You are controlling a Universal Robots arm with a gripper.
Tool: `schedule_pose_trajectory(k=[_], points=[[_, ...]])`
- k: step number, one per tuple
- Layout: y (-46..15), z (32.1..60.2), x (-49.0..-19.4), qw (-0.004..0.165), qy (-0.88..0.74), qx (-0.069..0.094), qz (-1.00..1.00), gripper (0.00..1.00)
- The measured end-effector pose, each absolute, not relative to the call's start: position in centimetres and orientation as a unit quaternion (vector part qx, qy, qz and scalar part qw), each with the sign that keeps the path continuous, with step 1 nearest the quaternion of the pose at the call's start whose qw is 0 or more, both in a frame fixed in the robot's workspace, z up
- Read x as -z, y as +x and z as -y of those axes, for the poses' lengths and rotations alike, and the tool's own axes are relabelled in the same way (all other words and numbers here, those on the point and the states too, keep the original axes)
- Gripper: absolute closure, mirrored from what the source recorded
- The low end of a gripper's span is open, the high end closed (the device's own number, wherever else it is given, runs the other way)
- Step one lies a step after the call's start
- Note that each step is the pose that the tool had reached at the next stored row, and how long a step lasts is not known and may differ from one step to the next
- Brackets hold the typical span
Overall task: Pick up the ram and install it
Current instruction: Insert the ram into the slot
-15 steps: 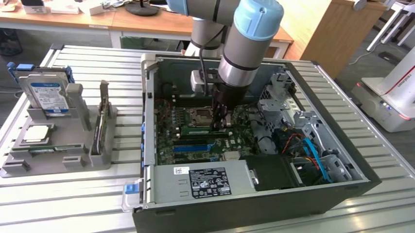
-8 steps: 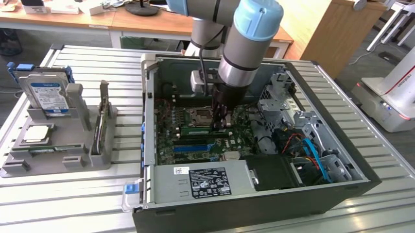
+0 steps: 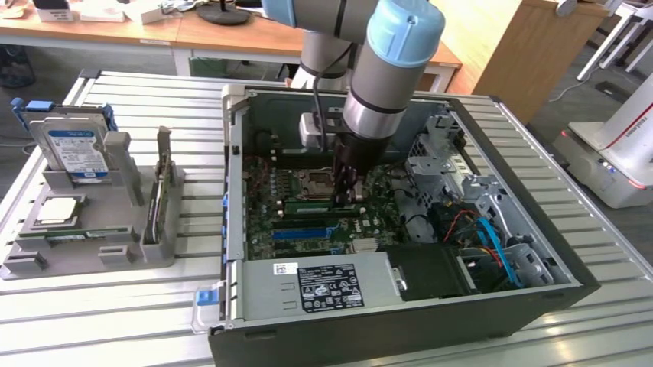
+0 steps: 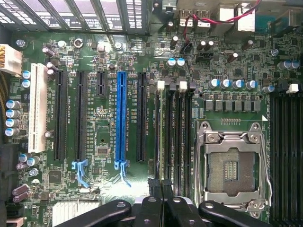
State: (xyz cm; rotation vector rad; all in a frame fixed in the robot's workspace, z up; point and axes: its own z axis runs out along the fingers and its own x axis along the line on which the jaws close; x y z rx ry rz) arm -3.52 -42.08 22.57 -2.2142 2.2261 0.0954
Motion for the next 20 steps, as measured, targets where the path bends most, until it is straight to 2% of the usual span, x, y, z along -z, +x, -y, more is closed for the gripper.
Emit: schedule_pose_trajectory(k=[12, 13, 14, 16, 17, 20], points=[[-3.51, 42.08, -22.20, 0.000, -0.705, -0.030, -0.709, 0.88], [-3.51, 42.08, -22.20, 0.000, -0.705, -0.030, -0.709, 0.87], [-3.51, 42.07, -22.20, 0.000, -0.705, -0.030, -0.709, 0.82], [-3.51, 42.08, -22.20, 0.000, -0.705, -0.030, -0.709, 0.82], [-3.51, 42.08, -22.20, 0.000, -0.705, -0.030, -0.709, 0.75], [-3.52, 42.08, -22.25, 0.000, -0.705, -0.030, -0.709, 0.75]])
